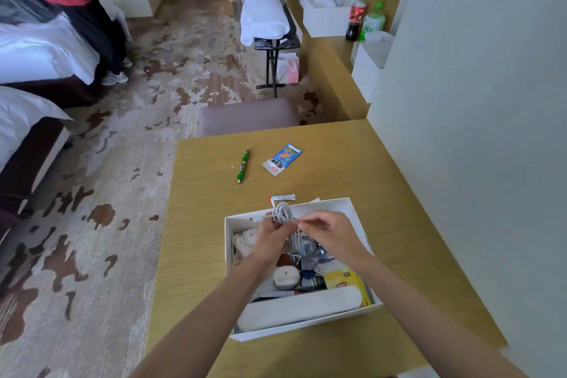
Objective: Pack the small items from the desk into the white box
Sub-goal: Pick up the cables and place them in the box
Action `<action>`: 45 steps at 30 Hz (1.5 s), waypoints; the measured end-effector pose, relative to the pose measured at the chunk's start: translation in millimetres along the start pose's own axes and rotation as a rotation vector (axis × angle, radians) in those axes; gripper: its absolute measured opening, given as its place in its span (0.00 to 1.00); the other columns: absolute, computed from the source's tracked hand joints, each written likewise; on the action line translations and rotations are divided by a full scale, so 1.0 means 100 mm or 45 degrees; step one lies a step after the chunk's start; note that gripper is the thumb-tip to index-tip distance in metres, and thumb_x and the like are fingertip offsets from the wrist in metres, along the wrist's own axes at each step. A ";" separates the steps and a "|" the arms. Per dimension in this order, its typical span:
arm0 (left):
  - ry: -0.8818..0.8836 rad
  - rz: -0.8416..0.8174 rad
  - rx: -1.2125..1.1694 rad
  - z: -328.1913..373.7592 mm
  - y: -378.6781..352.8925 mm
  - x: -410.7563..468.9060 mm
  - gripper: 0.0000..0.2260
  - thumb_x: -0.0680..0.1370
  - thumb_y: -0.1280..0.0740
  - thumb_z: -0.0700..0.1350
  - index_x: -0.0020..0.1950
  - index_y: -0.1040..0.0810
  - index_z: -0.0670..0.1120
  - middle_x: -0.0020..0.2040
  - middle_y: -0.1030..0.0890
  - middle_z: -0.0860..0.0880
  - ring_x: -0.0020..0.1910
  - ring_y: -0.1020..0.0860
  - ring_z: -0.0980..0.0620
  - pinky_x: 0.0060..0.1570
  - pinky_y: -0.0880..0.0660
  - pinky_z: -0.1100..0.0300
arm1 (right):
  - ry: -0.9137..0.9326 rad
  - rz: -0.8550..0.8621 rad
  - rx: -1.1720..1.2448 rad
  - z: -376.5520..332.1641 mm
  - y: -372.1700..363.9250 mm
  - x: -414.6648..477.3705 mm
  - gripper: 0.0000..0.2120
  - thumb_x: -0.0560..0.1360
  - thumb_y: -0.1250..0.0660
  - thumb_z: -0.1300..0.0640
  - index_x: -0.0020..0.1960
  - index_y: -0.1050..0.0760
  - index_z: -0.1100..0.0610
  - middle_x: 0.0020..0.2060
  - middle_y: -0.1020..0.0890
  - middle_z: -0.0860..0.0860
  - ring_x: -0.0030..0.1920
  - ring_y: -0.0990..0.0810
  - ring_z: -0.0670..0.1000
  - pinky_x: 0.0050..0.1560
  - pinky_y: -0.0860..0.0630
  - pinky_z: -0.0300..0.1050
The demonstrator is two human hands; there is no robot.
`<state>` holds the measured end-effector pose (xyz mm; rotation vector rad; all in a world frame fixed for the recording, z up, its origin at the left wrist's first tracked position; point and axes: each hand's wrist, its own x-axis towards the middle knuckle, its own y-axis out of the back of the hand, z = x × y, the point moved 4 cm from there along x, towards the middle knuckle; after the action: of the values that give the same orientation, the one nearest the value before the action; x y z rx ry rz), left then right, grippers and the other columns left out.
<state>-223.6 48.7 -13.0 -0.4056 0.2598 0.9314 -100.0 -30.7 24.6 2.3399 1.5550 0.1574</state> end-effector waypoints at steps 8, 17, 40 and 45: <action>0.070 0.000 -0.112 -0.01 -0.03 -0.02 0.07 0.77 0.32 0.42 0.51 0.24 0.39 0.44 0.15 0.45 0.45 0.17 0.49 0.41 0.19 0.54 | 0.223 0.147 -0.199 -0.03 0.02 0.06 0.05 0.77 0.32 0.57 0.46 0.19 0.56 0.38 0.17 0.44 0.39 0.20 0.42 0.40 0.25 0.35; -0.020 0.100 0.082 0.13 0.32 -0.04 0.25 0.72 0.27 0.47 0.66 0.30 0.51 0.58 0.21 0.54 0.58 0.23 0.55 0.59 0.29 0.56 | 0.315 0.108 -0.430 0.00 0.06 0.18 0.09 0.80 0.41 0.51 0.45 0.27 0.52 0.31 0.21 0.52 0.31 0.24 0.52 0.33 0.26 0.56; -0.371 0.141 2.087 -0.21 0.15 0.02 0.30 0.68 0.38 0.67 0.62 0.32 0.49 0.59 0.24 0.49 0.59 0.27 0.46 0.57 0.34 0.47 | 0.450 -0.159 -0.882 0.31 -0.17 0.15 0.04 0.79 0.37 0.56 0.47 0.26 0.55 0.42 0.20 0.49 0.40 0.22 0.50 0.39 0.23 0.49; -0.346 0.139 2.205 -0.25 0.08 0.02 0.18 0.73 0.35 0.51 0.60 0.32 0.46 0.59 0.25 0.47 0.58 0.30 0.45 0.55 0.34 0.51 | 0.448 -0.205 -0.935 0.40 -0.18 0.13 0.05 0.78 0.36 0.55 0.48 0.22 0.55 0.45 0.17 0.49 0.47 0.20 0.51 0.45 0.22 0.48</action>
<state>-230.3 43.7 -38.0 1.3223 0.7212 0.5679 -99.4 -20.9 -19.9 1.6565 1.4775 0.9631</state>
